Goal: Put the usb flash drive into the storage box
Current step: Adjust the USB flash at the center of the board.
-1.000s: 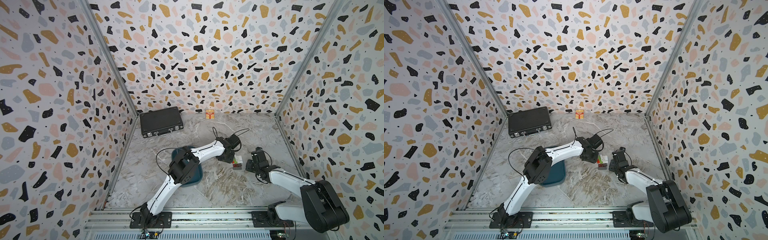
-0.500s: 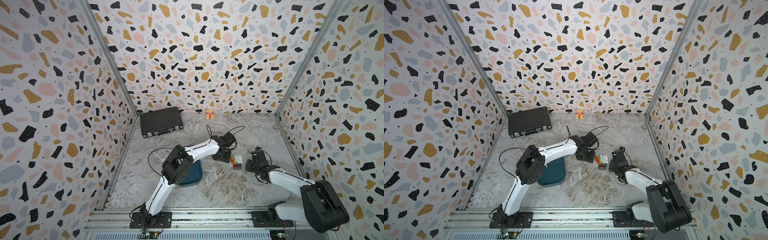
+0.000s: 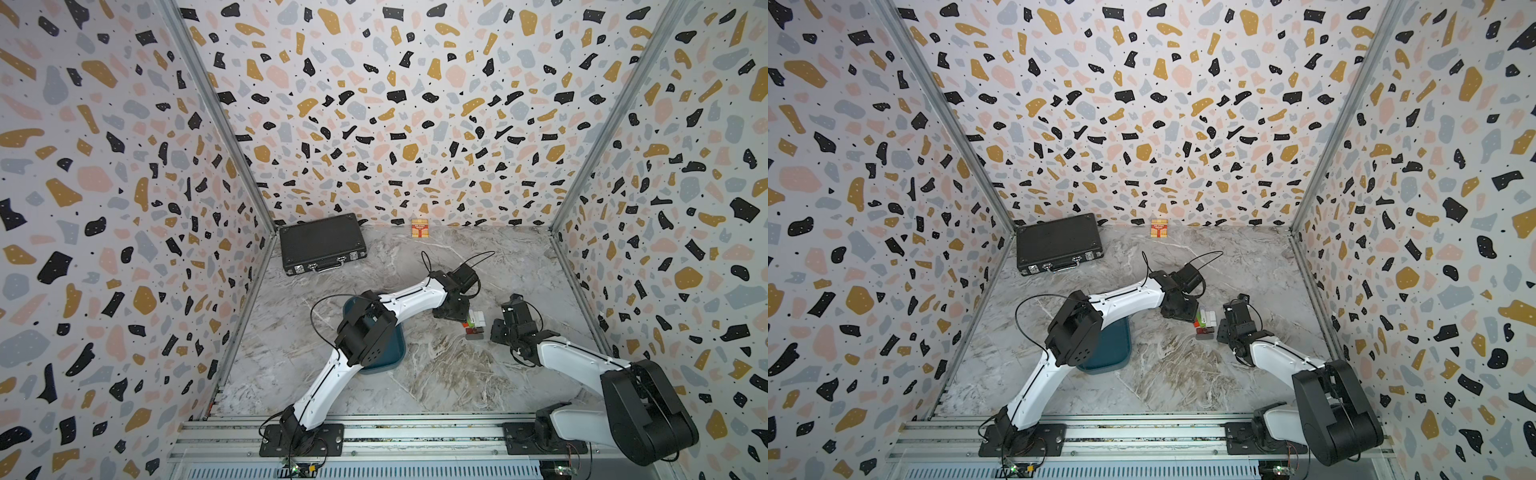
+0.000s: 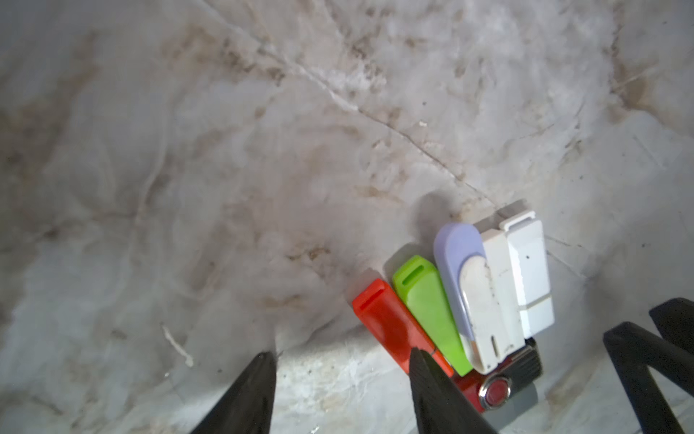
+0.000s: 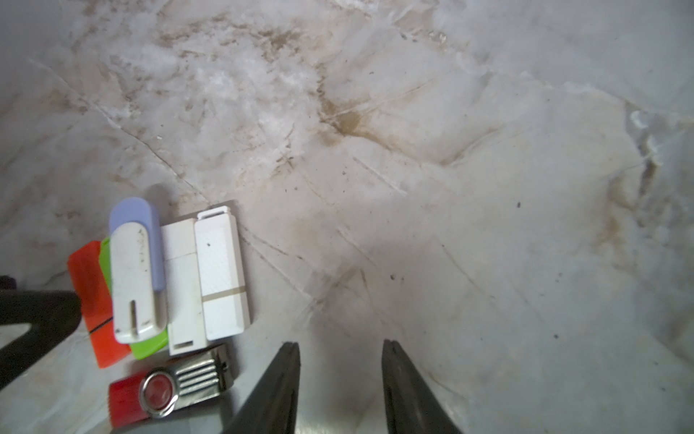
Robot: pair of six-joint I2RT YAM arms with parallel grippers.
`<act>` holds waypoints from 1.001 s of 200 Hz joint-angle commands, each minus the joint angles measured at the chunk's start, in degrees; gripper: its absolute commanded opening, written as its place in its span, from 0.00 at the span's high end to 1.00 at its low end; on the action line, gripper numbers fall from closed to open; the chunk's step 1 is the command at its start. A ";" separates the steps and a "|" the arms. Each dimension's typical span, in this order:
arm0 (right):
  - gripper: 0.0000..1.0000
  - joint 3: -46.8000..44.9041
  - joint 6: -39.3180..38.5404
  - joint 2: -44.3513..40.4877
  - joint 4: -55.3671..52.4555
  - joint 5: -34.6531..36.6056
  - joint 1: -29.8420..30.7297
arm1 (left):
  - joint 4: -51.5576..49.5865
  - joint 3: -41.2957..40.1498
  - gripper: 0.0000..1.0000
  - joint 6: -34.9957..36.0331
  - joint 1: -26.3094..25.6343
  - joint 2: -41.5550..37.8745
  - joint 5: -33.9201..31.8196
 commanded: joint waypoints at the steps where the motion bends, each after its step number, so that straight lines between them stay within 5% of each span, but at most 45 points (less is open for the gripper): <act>1: 0.59 1.64 -0.51 0.20 -1.01 0.53 0.39 | -2.55 2.06 0.38 1.14 -0.66 1.45 -2.24; 157: 0.59 2.00 -0.75 0.58 -1.27 0.85 0.74 | -15.47 9.51 0.42 6.17 -2.64 7.04 -9.10; 200: 0.58 2.18 -0.85 0.92 -1.27 0.77 0.91 | -16.41 1.56 0.42 7.59 -2.04 1.26 -12.81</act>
